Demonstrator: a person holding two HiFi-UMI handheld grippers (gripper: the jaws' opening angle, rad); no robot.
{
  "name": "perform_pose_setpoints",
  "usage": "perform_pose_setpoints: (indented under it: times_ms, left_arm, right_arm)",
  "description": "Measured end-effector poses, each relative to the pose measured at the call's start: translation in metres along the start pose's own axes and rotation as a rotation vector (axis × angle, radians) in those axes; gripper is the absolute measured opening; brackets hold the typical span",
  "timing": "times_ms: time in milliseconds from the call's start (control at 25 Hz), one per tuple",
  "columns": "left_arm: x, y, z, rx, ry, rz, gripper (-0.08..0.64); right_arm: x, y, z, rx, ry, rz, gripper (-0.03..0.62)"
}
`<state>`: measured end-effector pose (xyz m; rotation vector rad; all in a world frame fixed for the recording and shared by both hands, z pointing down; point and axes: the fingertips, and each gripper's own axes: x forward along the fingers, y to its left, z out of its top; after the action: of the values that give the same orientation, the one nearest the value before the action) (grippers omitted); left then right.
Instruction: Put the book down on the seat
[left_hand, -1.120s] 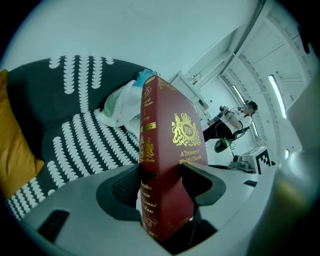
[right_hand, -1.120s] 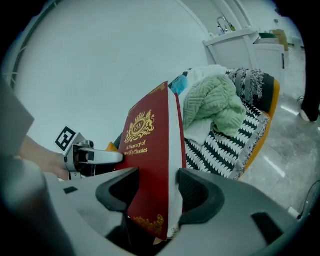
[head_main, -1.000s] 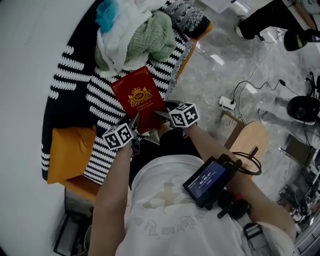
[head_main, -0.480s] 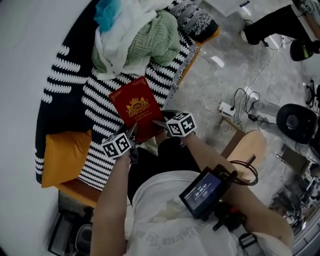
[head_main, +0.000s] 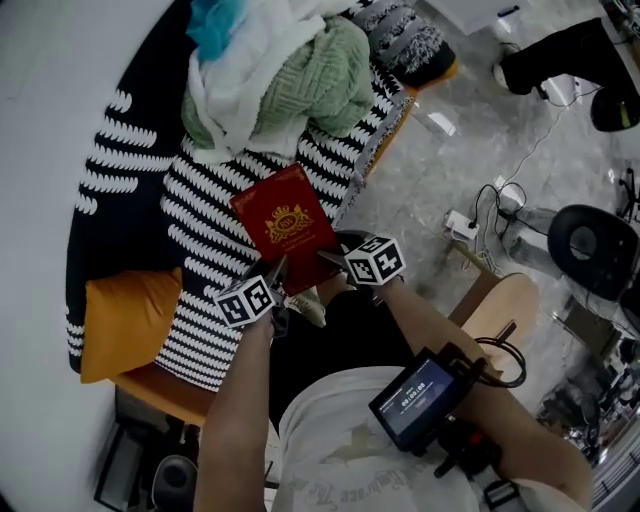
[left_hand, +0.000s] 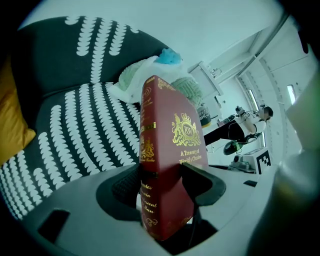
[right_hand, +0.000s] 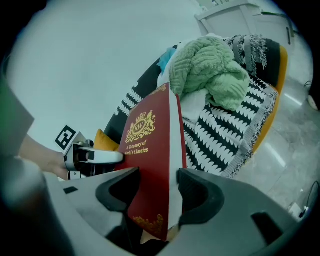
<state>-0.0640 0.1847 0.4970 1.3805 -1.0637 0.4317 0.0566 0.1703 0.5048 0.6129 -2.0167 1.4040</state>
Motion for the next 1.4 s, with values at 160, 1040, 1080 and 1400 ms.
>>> perform_pose_setpoints:
  times_ms: [160,1040,1080,1400]
  left_arm:
    - [0.01,0.003,-0.007,-0.021,0.013,-0.004,0.265]
    - [0.073,0.048,0.001,-0.071,0.009,0.009,0.264]
    - [0.075,0.051,0.002,-0.07,0.01,0.013,0.264]
    - [0.091,0.062,0.016,-0.01,0.016,0.041,0.264]
  right_arm:
    - [0.003,-0.008,-0.003,0.001,0.014,0.001,0.259]
    - [0.061,-0.059,-0.001,0.012,0.123,-0.03,0.255]
    - [0.065,-0.061,-0.001,0.013,0.127,-0.03,0.253]
    - [0.083,-0.073,0.006,0.01,0.137,-0.056,0.249]
